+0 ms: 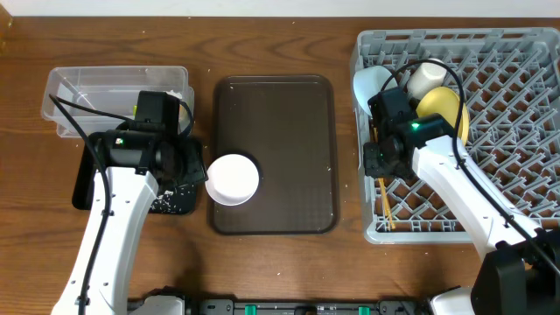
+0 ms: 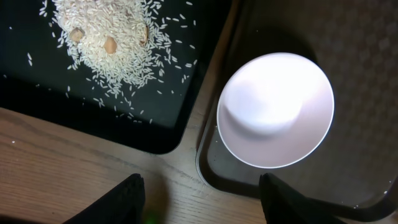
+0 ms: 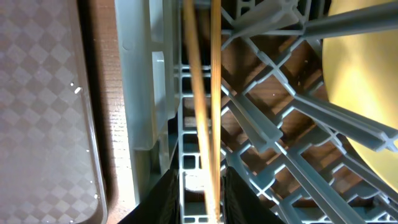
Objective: Sort waste into correct bins and load items into the dishwasher rack
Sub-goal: 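Carry the second chopstick with the right gripper into the dish rack, then release the chopstick in the rack and move the right gripper to the white bowl, then grasp the white bowl rim with the right gripper and lift it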
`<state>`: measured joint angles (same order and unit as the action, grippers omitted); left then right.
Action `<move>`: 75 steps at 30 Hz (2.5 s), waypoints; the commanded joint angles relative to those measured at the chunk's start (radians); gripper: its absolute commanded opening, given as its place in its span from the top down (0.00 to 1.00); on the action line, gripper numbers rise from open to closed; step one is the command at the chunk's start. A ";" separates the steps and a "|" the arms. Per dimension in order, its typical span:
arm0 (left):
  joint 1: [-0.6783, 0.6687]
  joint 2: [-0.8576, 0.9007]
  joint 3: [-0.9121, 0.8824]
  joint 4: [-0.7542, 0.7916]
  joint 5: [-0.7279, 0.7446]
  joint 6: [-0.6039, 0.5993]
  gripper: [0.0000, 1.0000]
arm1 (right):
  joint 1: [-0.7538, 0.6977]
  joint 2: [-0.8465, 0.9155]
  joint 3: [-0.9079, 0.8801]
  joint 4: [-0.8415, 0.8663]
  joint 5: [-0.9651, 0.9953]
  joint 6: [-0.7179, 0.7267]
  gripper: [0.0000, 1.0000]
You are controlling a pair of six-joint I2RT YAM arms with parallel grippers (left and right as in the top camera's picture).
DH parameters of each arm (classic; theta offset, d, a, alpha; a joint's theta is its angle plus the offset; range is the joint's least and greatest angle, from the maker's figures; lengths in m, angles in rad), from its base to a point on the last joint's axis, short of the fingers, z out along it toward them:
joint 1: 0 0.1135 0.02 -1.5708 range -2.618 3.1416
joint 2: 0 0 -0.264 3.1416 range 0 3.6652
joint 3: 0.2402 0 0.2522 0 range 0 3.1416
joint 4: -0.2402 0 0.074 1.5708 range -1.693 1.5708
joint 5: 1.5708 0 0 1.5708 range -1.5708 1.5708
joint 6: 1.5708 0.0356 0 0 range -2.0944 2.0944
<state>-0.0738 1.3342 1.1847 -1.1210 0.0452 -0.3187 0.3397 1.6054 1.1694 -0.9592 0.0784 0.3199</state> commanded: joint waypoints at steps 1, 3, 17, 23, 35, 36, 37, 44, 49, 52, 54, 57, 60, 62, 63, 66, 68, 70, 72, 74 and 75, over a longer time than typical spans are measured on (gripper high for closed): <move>0.003 0.005 0.010 -0.004 -0.012 -0.016 0.38 | -0.006 0.003 -0.005 0.003 -0.001 -0.007 0.78; 0.003 0.005 0.010 -0.004 -0.012 -0.016 0.38 | -0.006 0.002 0.000 0.001 -0.002 -0.007 0.78; 0.003 0.005 0.010 -0.004 -0.013 -0.016 0.38 | 0.037 -0.066 0.143 0.189 -0.305 -0.007 0.70; 0.005 0.005 0.010 -0.007 -0.047 -0.018 0.38 | 0.161 -0.006 0.143 0.319 -0.341 -0.003 0.67; 0.242 0.005 0.010 -0.090 -0.117 -0.140 0.38 | 0.395 0.253 0.143 0.502 -0.338 0.073 0.63; 0.259 0.005 0.010 -0.094 -0.117 -0.140 0.38 | 0.406 0.277 0.143 0.512 -0.338 0.092 0.63; 0.277 0.005 0.010 -0.098 -0.117 -0.140 0.38 | 0.415 0.299 0.143 0.519 -0.338 0.106 0.64; 0.306 0.005 0.010 -0.105 -0.117 -0.140 0.38 | 0.445 0.395 0.143 0.522 -0.338 0.137 0.81; 0.306 0.005 0.010 -0.105 -0.117 -0.140 0.38 | 0.435 0.395 0.146 0.521 -0.338 0.136 0.99; 0.306 0.005 0.010 -0.106 -0.117 -0.140 0.38 | 0.412 0.377 0.150 0.517 -0.346 0.136 0.99; 0.306 0.005 0.010 -0.106 -0.117 -0.140 0.38 | 0.389 0.344 0.153 0.500 -0.344 0.127 0.99; 0.306 0.005 0.010 -0.105 -0.117 -0.140 0.38 | 0.340 0.263 0.153 0.460 -0.336 0.089 0.99; 0.306 0.005 0.010 -0.105 -0.116 -0.140 0.38 | 0.280 0.159 0.153 0.388 -0.271 0.034 0.99; 0.306 0.005 0.010 -0.105 -0.116 -0.140 0.38 | 0.245 0.087 0.153 0.329 -0.201 -0.003 0.99; 0.306 0.005 0.010 -0.105 -0.113 -0.140 0.38 | 0.230 0.055 0.153 0.298 -0.161 -0.016 0.99; 0.306 0.005 0.010 -0.105 -0.113 -0.140 0.38 | 0.186 -0.055 0.153 0.191 -0.004 -0.049 0.99; 0.306 0.005 0.010 -0.105 -0.113 -0.140 0.38 | 0.168 -0.106 0.153 0.135 0.100 -0.049 0.99; 0.306 0.005 0.010 -0.104 -0.113 -0.140 0.38 | 0.150 -0.153 0.153 0.088 0.206 -0.049 0.99; 0.306 0.005 0.010 -0.104 -0.113 -0.140 0.38 | 0.131 -0.192 0.153 0.050 0.319 -0.050 0.99; 0.306 0.005 0.010 -0.103 -0.113 -0.140 0.38 | 0.115 -0.215 0.153 0.017 0.425 -0.076 0.99; 0.306 0.005 0.010 -0.103 -0.110 -0.140 0.38 | 0.107 -0.221 0.153 -0.005 0.490 -0.090 0.99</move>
<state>0.2276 1.3346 1.1847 -1.2228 -0.0563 -0.4480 0.4728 1.4136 1.3106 -0.9352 0.3016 0.2798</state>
